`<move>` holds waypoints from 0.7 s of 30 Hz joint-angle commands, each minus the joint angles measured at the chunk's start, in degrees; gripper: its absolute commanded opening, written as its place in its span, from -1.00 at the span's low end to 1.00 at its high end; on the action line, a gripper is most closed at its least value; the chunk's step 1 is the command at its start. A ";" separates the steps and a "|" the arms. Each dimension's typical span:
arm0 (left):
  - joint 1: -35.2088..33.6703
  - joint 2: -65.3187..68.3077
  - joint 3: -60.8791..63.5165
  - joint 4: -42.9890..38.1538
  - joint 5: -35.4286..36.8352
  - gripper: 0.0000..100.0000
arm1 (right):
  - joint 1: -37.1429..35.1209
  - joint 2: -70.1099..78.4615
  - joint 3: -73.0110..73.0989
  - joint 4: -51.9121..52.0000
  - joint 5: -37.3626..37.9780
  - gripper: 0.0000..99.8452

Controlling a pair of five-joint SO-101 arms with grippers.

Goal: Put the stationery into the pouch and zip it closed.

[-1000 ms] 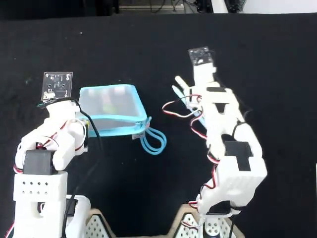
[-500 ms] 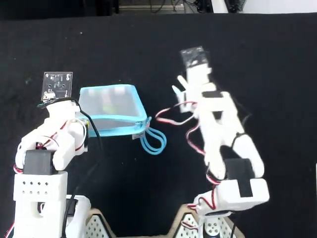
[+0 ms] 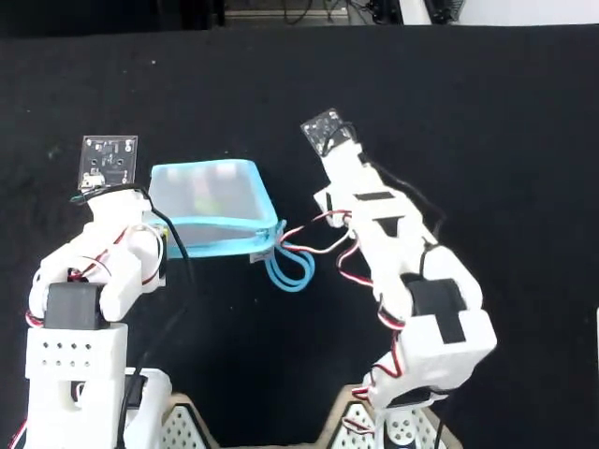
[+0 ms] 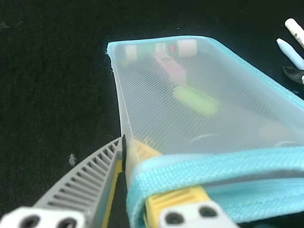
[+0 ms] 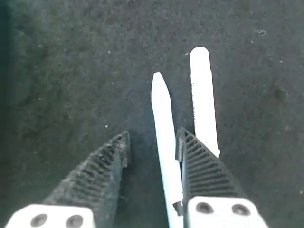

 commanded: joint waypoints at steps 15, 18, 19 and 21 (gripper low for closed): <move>0.22 -0.09 -0.66 -0.79 -0.35 -0.94 | -0.18 -0.57 -9.98 16.97 0.44 -0.98; 0.22 -0.09 -0.66 -0.79 -0.35 -0.94 | -0.18 -2.51 -9.89 19.60 0.00 -0.98; 0.22 -0.09 -0.75 -0.79 -0.35 -0.94 | -0.18 -3.30 -9.89 20.75 0.00 -0.98; 0.22 -0.09 -0.75 -0.79 -0.35 -0.94 | -0.35 -4.79 -9.71 22.07 0.00 -0.97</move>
